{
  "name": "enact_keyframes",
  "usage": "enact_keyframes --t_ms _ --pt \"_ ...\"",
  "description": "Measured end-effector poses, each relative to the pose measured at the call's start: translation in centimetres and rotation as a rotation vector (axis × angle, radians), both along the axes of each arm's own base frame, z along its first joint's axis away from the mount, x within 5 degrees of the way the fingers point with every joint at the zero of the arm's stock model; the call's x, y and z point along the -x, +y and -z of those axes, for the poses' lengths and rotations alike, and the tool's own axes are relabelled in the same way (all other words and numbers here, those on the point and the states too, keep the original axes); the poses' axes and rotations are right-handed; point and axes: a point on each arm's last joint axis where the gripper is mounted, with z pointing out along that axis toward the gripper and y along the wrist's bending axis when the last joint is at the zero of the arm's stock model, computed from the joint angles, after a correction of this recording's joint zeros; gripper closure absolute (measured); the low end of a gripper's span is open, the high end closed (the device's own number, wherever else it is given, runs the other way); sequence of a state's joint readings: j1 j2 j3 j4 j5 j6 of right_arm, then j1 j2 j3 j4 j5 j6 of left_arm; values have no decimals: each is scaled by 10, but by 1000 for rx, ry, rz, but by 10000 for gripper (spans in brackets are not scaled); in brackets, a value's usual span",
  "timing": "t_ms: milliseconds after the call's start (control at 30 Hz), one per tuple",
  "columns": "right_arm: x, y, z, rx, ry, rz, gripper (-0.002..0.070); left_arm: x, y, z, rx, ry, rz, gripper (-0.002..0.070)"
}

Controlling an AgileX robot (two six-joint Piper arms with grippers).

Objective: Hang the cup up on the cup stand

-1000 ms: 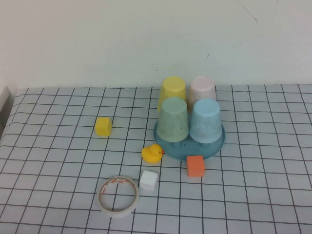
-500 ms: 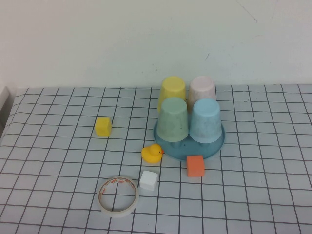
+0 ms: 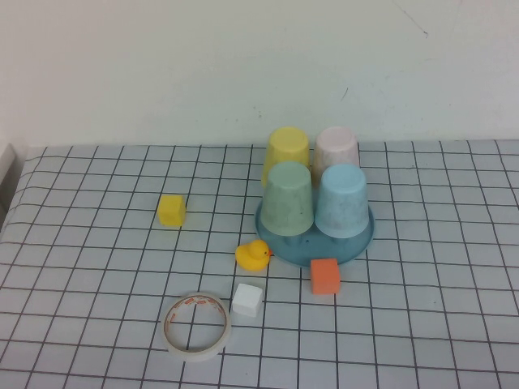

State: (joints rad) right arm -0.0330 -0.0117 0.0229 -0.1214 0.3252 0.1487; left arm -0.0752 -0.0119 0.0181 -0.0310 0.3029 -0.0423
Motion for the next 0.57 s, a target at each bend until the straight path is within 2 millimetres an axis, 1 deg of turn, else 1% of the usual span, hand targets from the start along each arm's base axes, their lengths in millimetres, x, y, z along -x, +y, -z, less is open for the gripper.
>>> enact_keyframes --t_ms 133,333,567 --pt "0 0 0 0 0 0 677 0 0 0 7 1 -3 676" --pt "0 0 0 0 0 0 677 0 0 0 -55 -5 13 676" --pt "0 0 0 0 0 0 678 0 0 0 -68 -6 16 676"
